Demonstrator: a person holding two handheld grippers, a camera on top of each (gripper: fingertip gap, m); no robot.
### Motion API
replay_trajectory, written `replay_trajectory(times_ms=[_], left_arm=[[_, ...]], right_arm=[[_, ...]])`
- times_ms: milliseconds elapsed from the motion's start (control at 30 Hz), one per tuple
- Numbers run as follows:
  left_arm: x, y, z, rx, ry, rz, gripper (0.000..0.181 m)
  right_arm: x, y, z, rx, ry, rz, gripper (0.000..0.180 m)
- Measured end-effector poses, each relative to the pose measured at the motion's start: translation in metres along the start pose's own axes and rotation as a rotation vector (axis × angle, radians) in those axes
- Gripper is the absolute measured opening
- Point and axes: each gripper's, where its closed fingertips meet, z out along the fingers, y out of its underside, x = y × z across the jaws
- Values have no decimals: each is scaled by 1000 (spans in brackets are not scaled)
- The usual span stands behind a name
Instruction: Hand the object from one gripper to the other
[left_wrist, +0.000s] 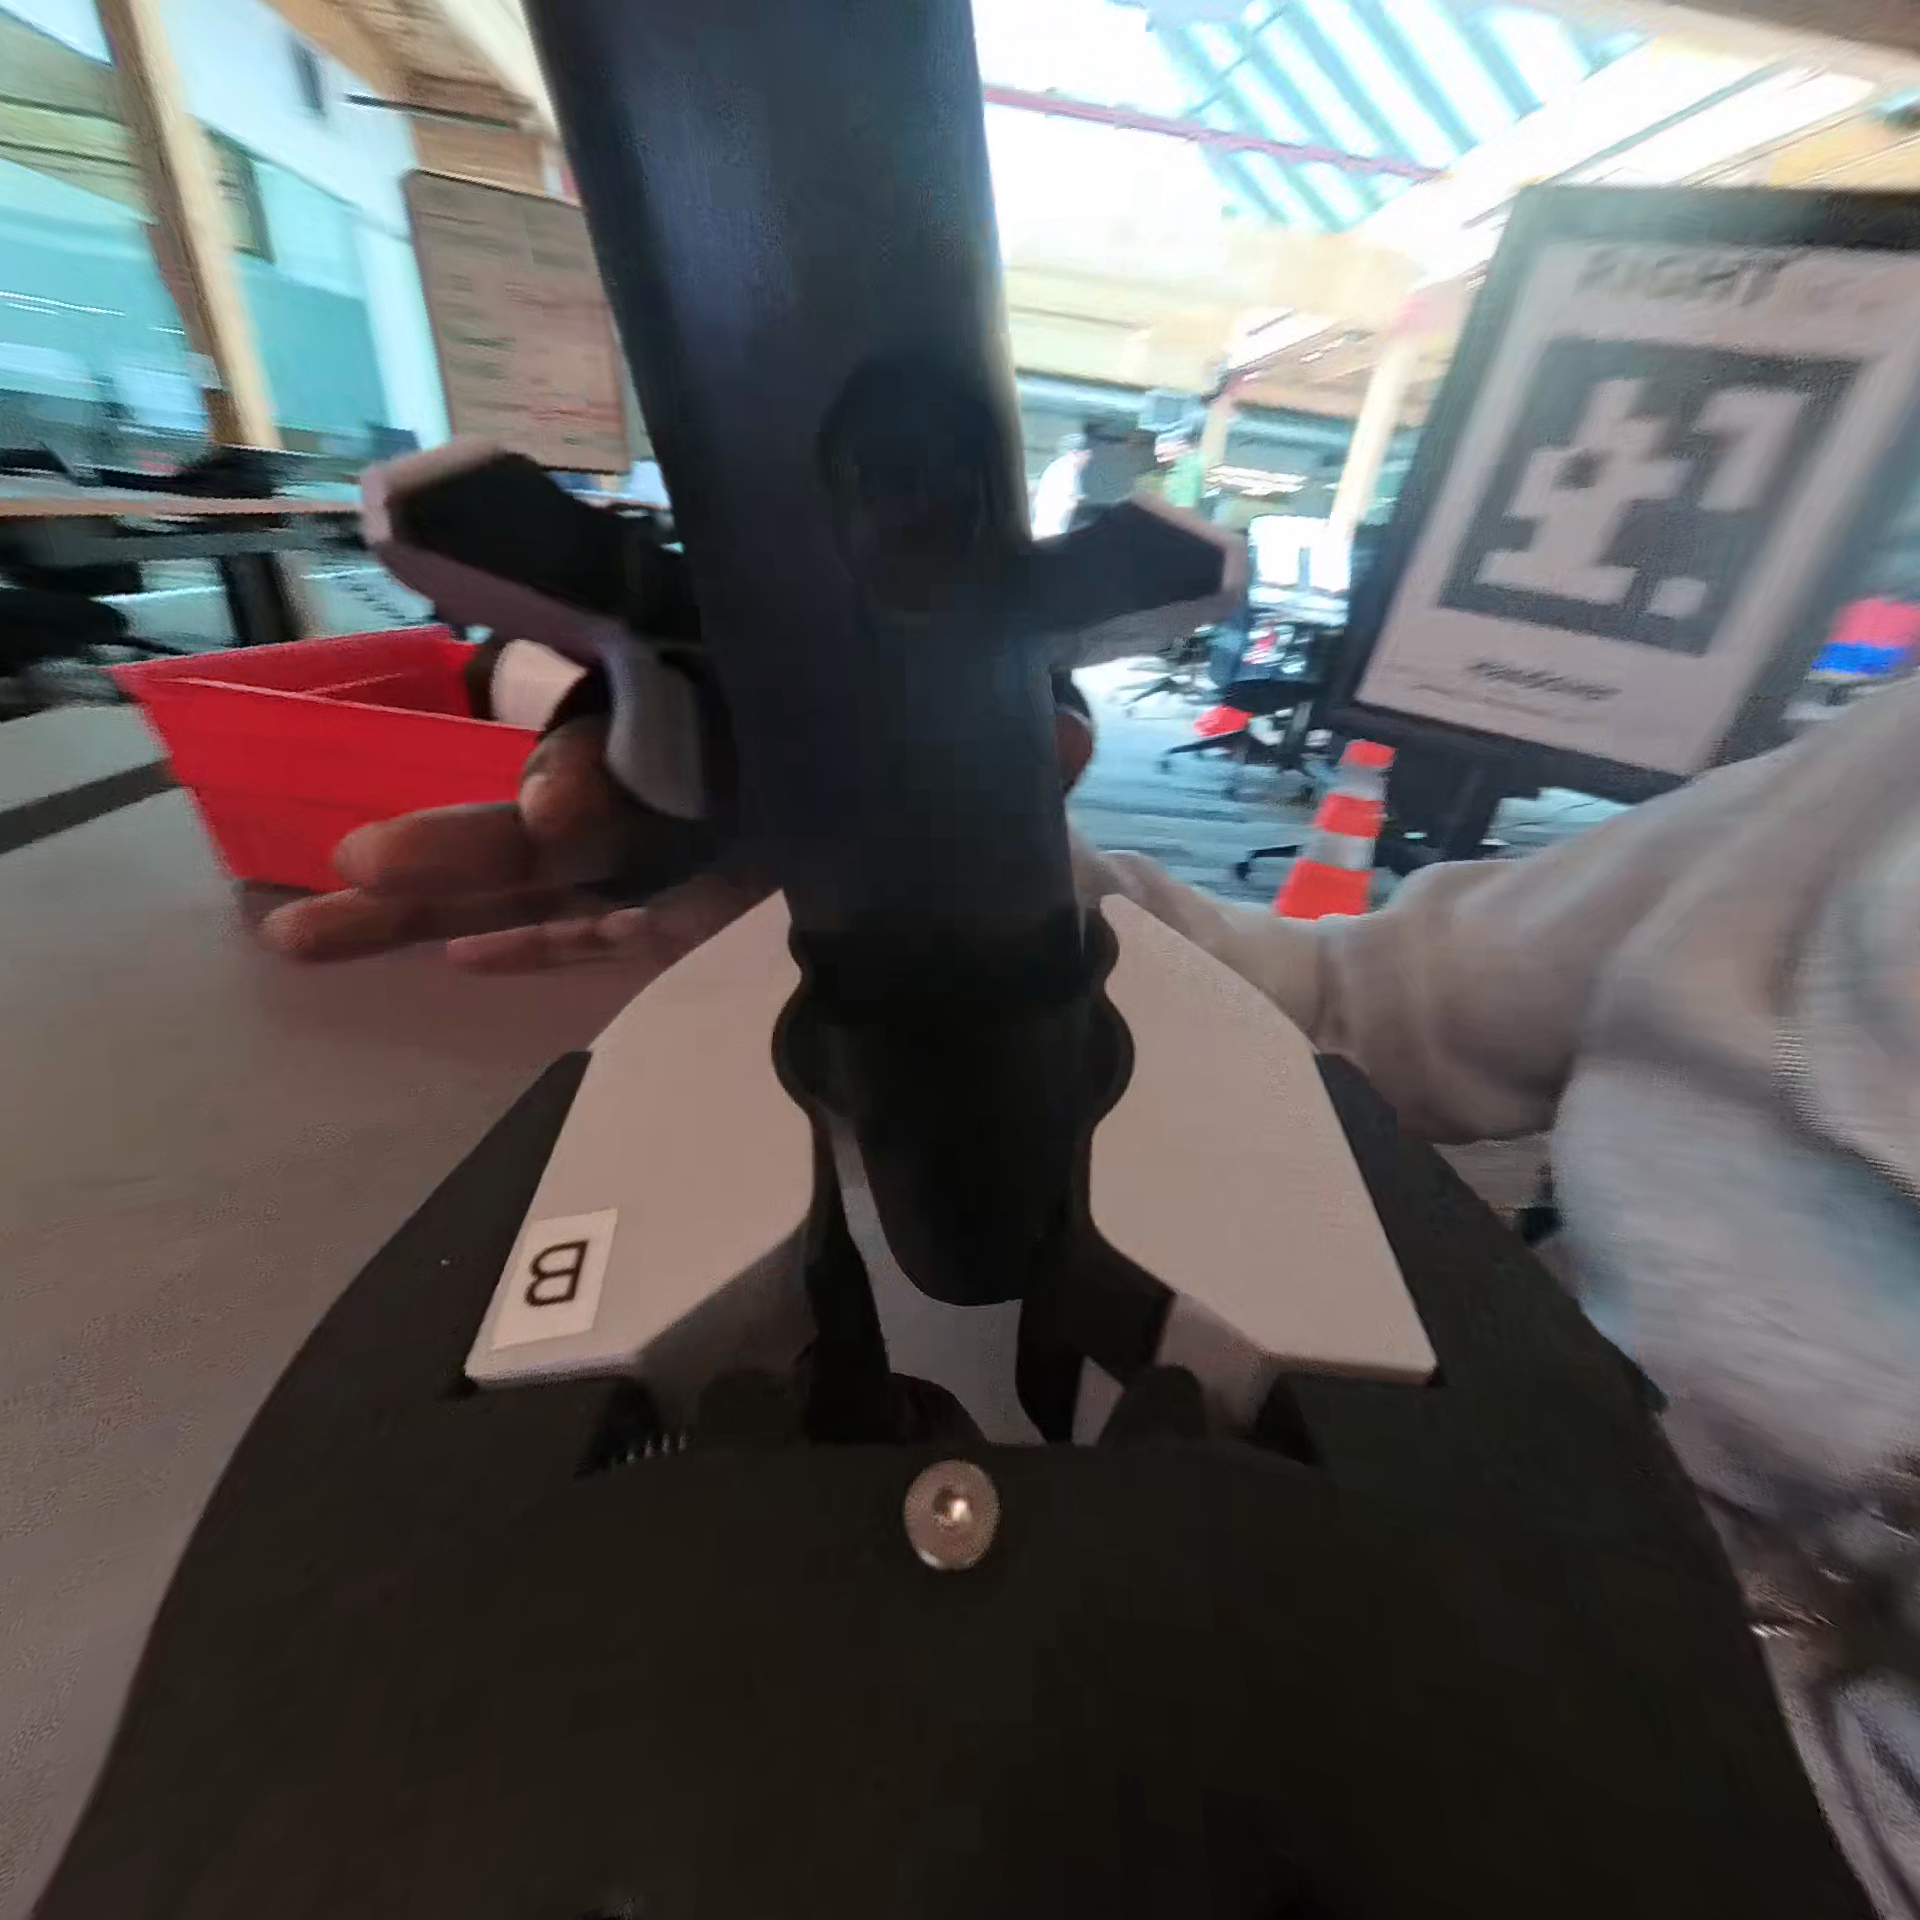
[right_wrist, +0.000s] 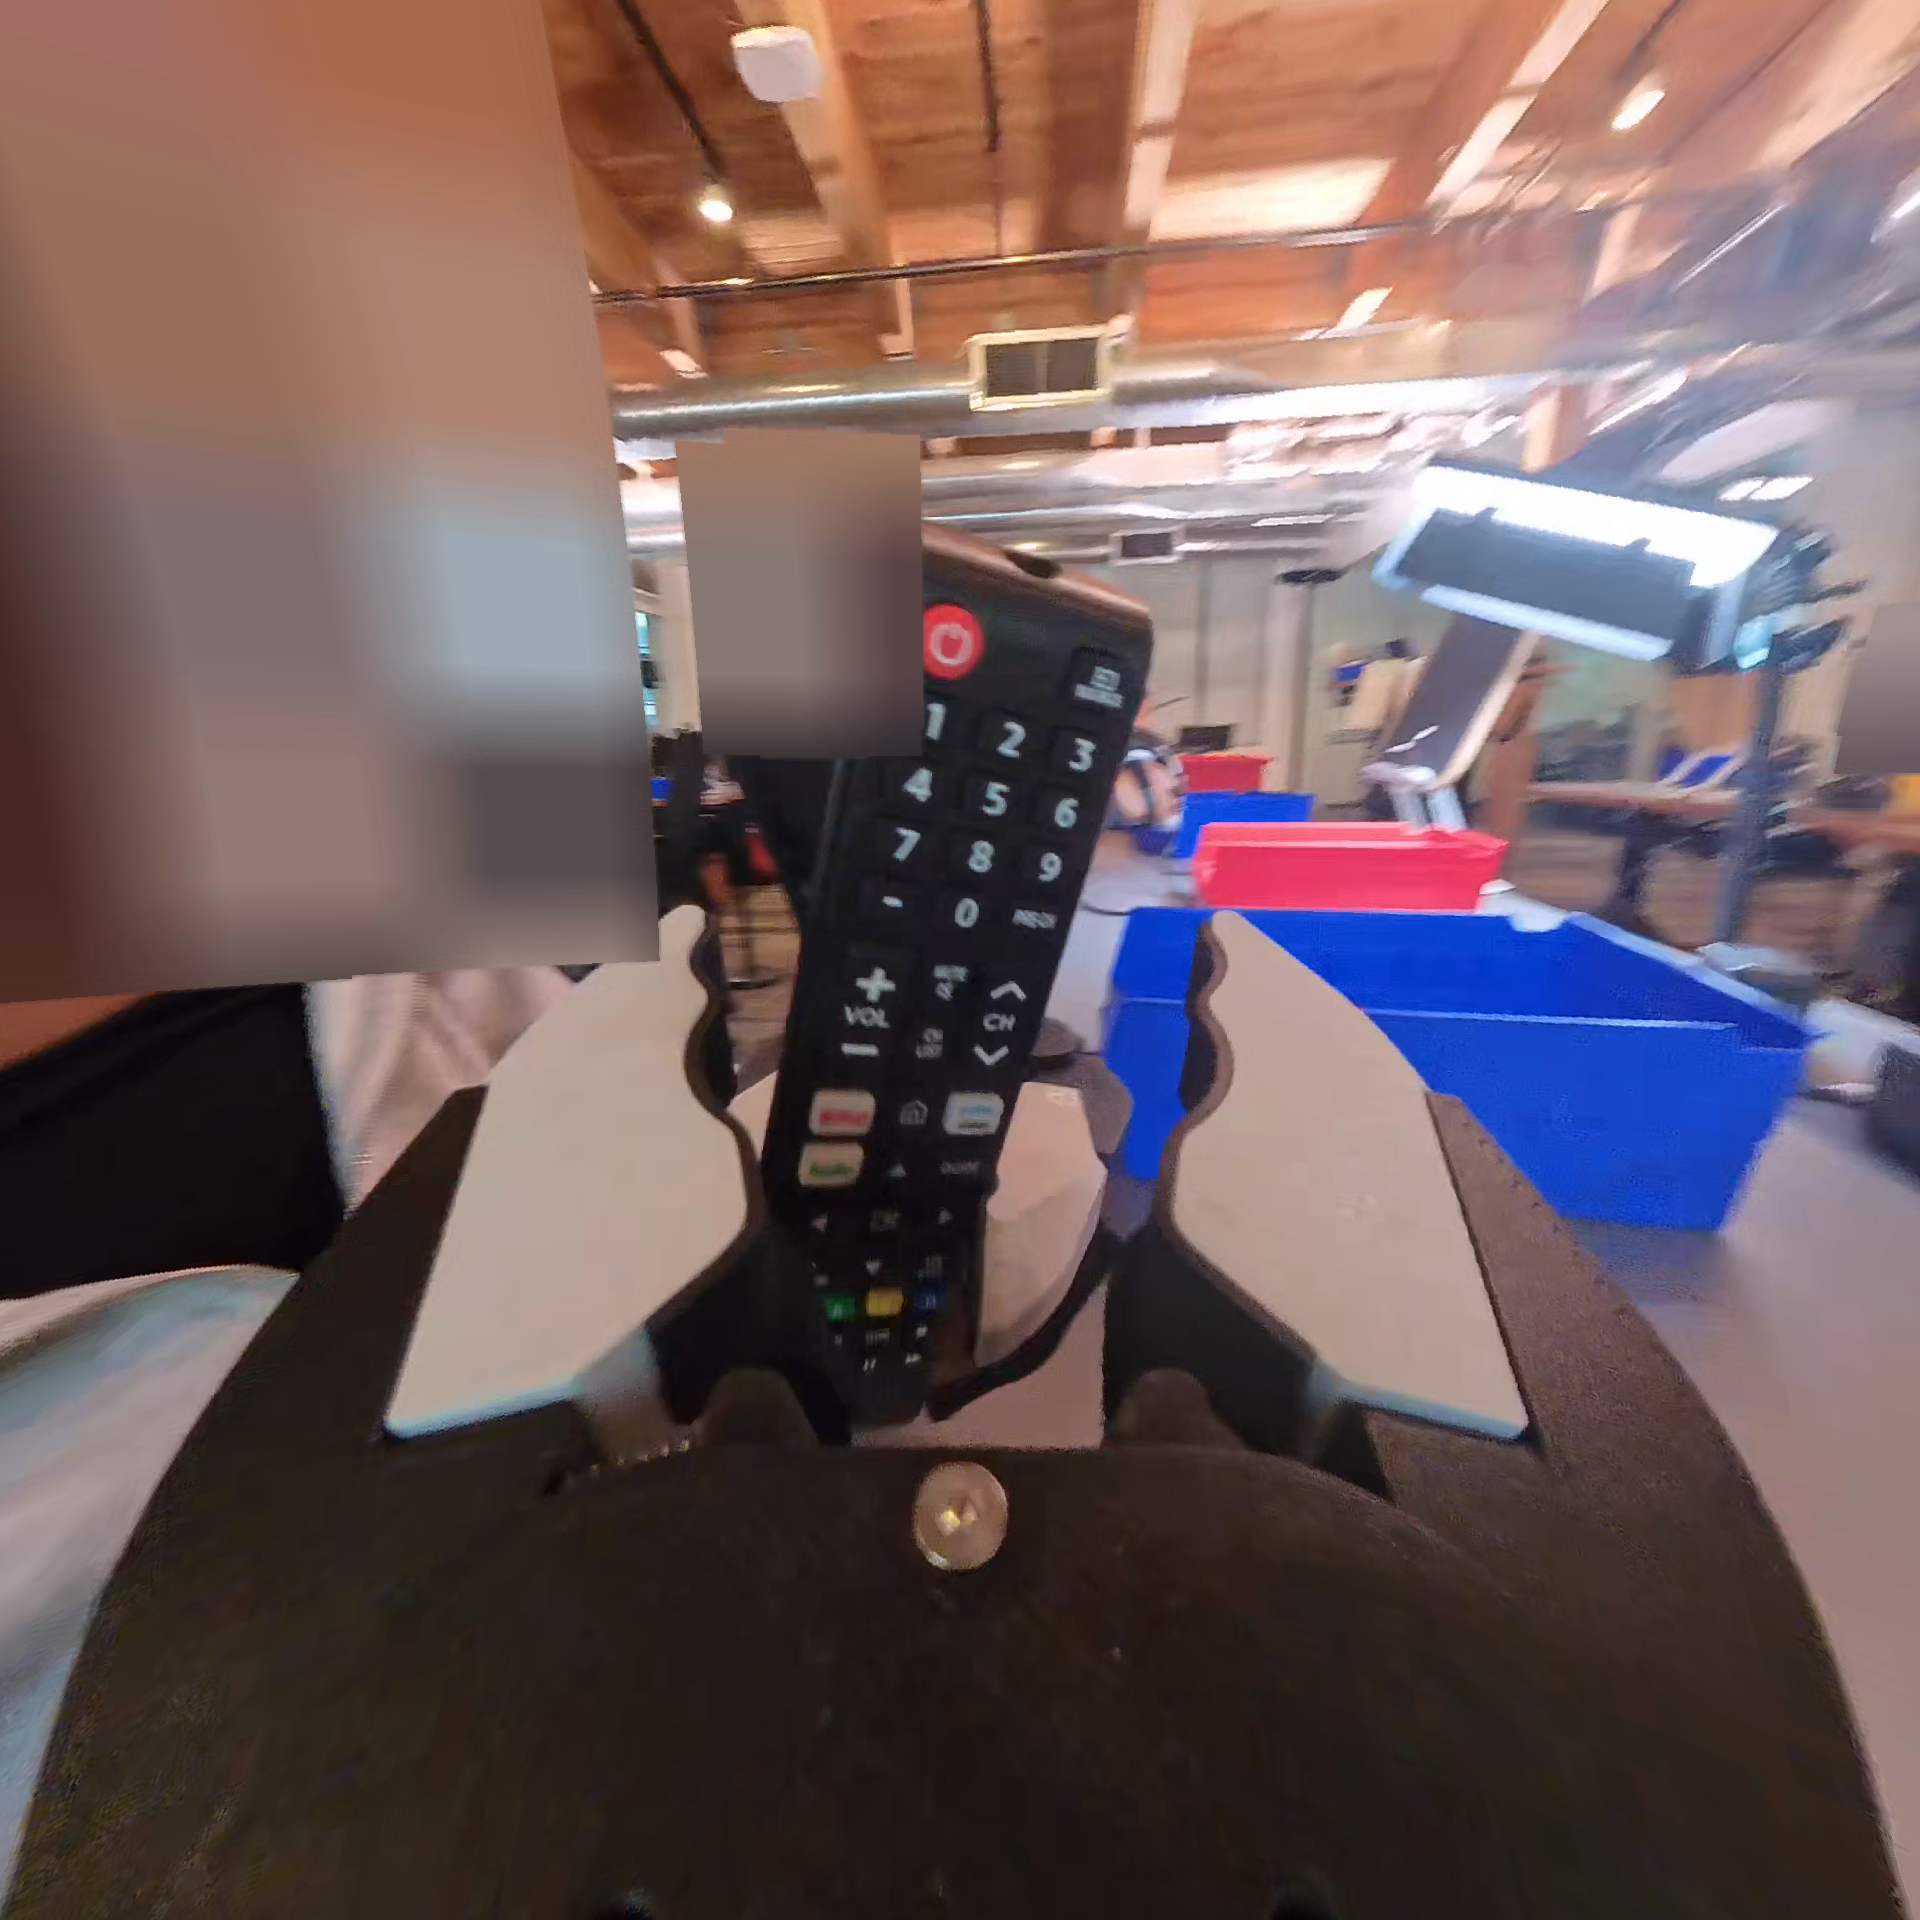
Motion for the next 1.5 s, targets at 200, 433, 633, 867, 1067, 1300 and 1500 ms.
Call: replay_trajectory(times_ms=[200,433,633,867,1067,1300,1500], left_arm=[[16,4,2,-25,108,-22,46],[1,-2,0,9,22,-36,50],[-50,-10,-17,-17,-486,309,68],[-65,-9,-27,-109,-703,506,35],[-61,-13,-28,-12,-598,328,32],[-18,-21,-14,144,-89,-64,33],[-1,-17,-9,121,53,-126,32]], right_arm=[[-18,7,-2,-58,-162,153,62],[-18,9,1,-77,-100,39,52],[17,1,-1,-17,227,-137,51],[36,2,-4,-30,455,-260,52],[32,-4,-2,32,349,-171,65],[13,-3,-8,23,43,132,71],[-6,9,-3,-68,-83,216,25]])
